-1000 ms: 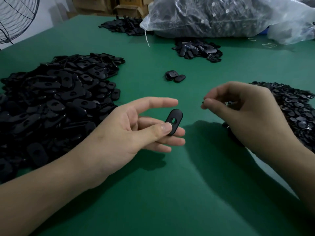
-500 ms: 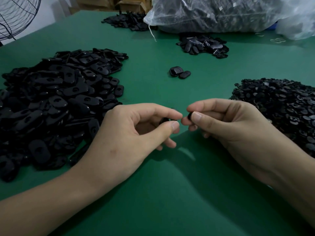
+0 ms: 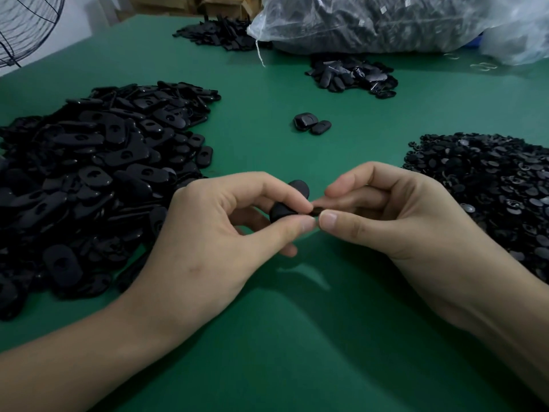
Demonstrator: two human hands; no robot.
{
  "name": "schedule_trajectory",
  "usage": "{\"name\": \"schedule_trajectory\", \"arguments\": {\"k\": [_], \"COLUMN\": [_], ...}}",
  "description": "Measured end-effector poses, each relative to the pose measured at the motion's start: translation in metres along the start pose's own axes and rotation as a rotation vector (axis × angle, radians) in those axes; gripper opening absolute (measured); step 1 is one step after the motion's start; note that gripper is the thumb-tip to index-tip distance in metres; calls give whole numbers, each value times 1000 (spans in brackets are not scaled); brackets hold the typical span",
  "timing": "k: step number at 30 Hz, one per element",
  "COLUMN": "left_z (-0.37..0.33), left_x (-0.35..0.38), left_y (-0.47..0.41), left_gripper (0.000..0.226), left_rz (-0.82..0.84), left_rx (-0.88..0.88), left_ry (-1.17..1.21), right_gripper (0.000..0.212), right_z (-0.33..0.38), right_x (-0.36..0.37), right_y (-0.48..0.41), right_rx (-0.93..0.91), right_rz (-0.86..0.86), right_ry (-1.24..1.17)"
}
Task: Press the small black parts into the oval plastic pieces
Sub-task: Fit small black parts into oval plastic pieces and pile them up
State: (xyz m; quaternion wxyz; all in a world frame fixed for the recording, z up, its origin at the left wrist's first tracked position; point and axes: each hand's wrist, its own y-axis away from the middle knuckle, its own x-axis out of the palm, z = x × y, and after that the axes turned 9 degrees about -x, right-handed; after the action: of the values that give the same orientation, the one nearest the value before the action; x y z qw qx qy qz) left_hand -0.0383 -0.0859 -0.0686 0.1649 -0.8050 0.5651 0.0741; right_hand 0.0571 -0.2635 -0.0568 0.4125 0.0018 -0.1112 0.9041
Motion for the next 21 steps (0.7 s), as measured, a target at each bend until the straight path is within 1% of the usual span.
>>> {"name": "schedule_trajectory", "arguments": {"k": [7, 11, 17, 21], "left_z": [3, 3, 2, 1], "left_x": [-1, -1, -1, -1], "left_y": [-1, -1, -3, -3], "left_gripper": [11, 13, 6, 7], "left_rz": [17, 55, 86, 96], "left_rx": [-24, -49, -84, -92], "left_ry": [20, 70, 107, 120], "right_gripper": [31, 31, 28, 29], "right_z": [-1, 0, 2, 3], "right_x": [-1, 0, 2, 3], "right_y": [-1, 0, 1, 0], "right_rx": [-94, -152, -245, -272], "right_rz": [-7, -18, -20, -7], "right_ry": [35, 134, 319, 365]}}
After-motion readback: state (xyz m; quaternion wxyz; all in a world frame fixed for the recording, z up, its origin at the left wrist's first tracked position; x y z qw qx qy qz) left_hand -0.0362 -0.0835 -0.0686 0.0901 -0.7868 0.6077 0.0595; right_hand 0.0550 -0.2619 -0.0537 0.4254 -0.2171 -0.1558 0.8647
